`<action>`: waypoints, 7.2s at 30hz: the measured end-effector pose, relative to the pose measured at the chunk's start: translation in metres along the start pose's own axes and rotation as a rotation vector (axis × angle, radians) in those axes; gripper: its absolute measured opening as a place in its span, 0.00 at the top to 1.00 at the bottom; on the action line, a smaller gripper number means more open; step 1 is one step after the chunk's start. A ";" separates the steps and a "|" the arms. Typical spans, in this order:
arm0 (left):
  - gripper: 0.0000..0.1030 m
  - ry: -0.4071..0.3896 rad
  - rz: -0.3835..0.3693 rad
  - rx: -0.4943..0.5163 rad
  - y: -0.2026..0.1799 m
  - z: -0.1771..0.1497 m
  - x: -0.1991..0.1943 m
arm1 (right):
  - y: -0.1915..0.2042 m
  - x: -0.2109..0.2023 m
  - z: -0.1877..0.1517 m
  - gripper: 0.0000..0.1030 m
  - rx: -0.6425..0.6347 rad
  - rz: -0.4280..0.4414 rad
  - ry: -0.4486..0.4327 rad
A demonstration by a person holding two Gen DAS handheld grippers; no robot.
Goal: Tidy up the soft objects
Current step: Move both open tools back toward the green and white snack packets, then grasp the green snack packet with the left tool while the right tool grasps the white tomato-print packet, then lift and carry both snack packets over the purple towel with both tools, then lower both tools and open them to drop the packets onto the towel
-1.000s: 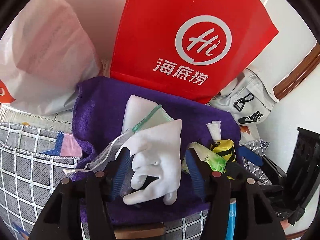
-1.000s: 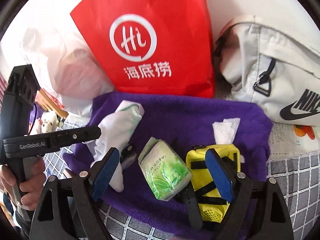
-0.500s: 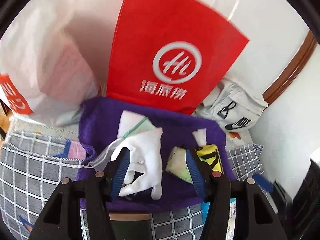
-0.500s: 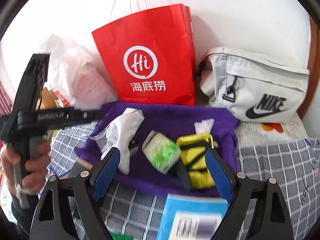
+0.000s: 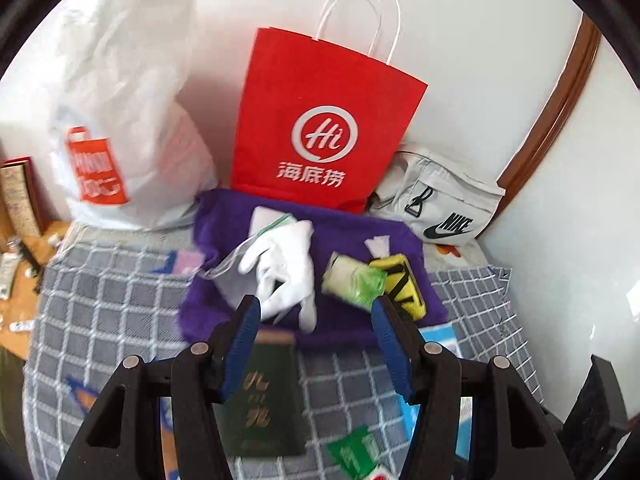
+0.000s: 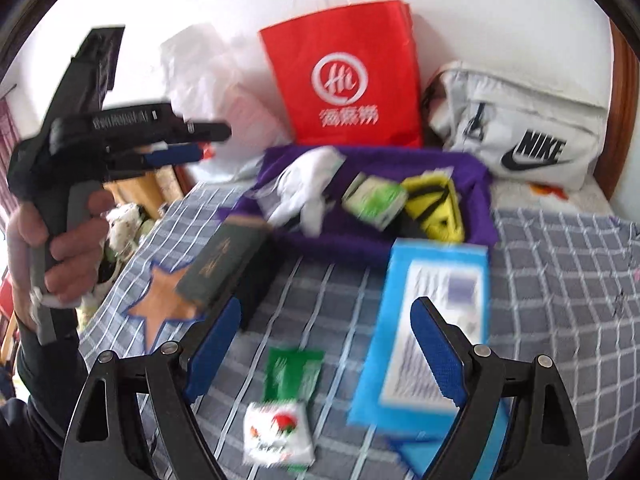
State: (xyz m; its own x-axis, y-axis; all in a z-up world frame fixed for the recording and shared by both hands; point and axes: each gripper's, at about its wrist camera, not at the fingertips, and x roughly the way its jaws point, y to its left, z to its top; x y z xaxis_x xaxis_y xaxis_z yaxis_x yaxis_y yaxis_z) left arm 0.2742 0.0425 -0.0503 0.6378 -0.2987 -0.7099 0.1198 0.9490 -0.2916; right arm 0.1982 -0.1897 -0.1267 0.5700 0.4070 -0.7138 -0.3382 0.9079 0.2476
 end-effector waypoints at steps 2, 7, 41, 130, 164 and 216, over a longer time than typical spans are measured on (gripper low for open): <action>0.46 -0.001 0.010 0.004 0.002 -0.010 -0.013 | 0.009 -0.004 -0.014 0.16 -0.014 0.012 0.011; 0.46 -0.010 0.023 -0.036 0.015 -0.039 -0.035 | 0.028 -0.004 -0.051 0.16 -0.044 0.037 0.043; 0.46 0.203 0.100 0.021 -0.001 -0.154 0.002 | 0.021 0.002 -0.114 0.44 -0.099 -0.092 0.026; 0.74 0.036 0.192 -0.029 0.002 -0.133 -0.062 | -0.022 -0.090 -0.056 0.44 0.034 -0.116 -0.119; 0.74 0.009 0.204 0.003 0.014 -0.005 0.013 | -0.062 -0.022 0.092 0.44 0.051 -0.106 -0.179; 0.73 0.124 0.259 0.008 0.046 0.044 0.141 | -0.111 0.144 0.128 0.43 0.005 -0.129 0.065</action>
State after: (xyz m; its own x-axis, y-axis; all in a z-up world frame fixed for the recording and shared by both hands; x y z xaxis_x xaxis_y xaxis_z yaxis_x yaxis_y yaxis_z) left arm 0.4030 0.0487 -0.1362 0.5502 -0.0556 -0.8332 -0.0287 0.9959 -0.0855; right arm 0.4135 -0.2187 -0.1734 0.5588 0.2799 -0.7806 -0.2616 0.9528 0.1543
